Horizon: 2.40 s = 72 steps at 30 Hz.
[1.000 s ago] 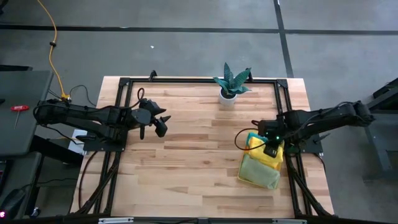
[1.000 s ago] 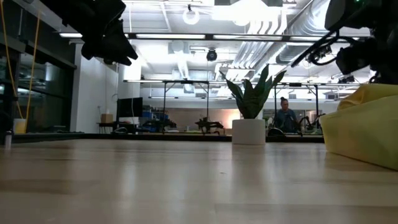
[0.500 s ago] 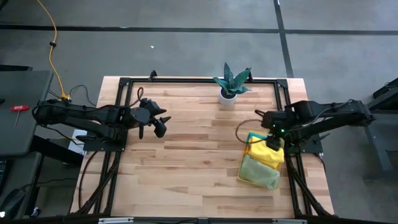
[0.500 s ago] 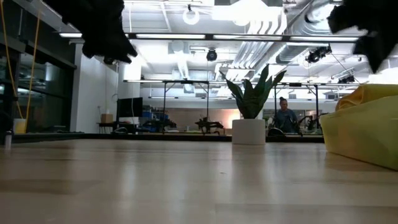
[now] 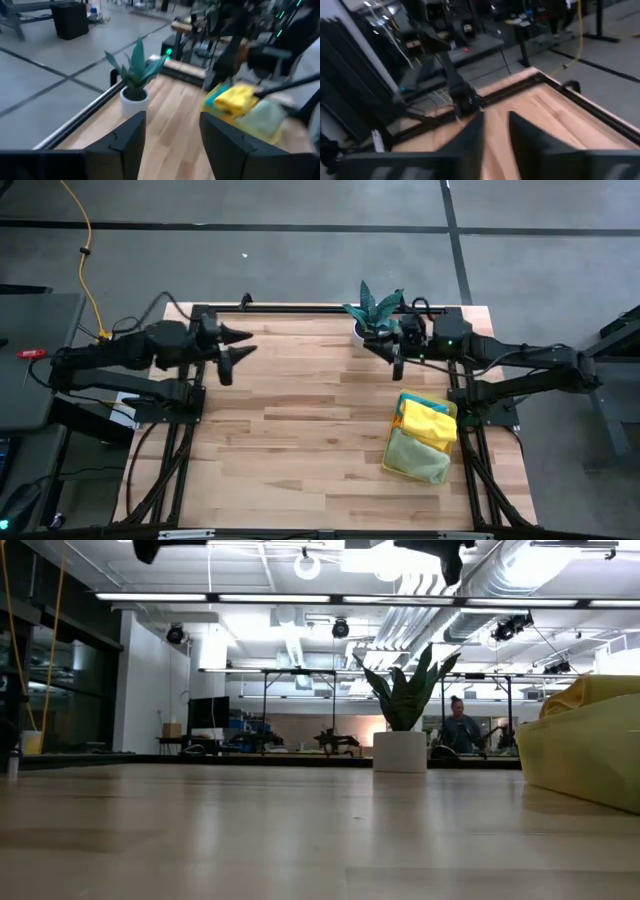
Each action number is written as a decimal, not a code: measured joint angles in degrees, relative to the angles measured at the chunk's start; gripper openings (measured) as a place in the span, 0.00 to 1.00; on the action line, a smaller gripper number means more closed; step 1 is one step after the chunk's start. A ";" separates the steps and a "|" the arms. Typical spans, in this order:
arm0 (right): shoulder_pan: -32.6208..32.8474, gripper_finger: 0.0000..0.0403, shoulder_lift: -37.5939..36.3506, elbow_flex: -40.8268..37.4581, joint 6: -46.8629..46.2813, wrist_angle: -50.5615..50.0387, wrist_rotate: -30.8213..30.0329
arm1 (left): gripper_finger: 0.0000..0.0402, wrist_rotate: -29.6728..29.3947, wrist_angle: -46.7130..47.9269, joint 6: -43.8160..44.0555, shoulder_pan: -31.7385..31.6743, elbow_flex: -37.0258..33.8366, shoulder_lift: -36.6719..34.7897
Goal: Fold microfiber towels
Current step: Return to Home Position
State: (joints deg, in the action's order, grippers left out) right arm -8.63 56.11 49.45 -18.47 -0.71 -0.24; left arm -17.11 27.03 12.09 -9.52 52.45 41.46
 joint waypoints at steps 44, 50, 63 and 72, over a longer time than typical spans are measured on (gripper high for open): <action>0.66 0.00 -9.04 -2.20 0.49 -9.85 14.39 | 0.00 12.69 -28.16 9.80 -3.94 -51.76 -40.74; 2.67 0.00 -17.69 -15.79 -1.27 4.79 15.35 | 0.00 15.99 -27.43 11.29 -6.29 -51.76 -40.75; 1.93 0.00 -41.12 -39.36 -3.08 13.34 12.41 | 0.00 15.06 -27.60 2.69 -6.25 -51.76 -40.73; 2.05 0.00 -54.35 -48.84 -1.08 10.59 7.35 | 0.00 14.91 -27.67 2.69 -6.25 -51.72 -40.73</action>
State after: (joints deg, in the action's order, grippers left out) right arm -6.58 1.76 0.61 -19.55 9.87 7.10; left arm -2.20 -0.64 14.79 -15.77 0.73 0.73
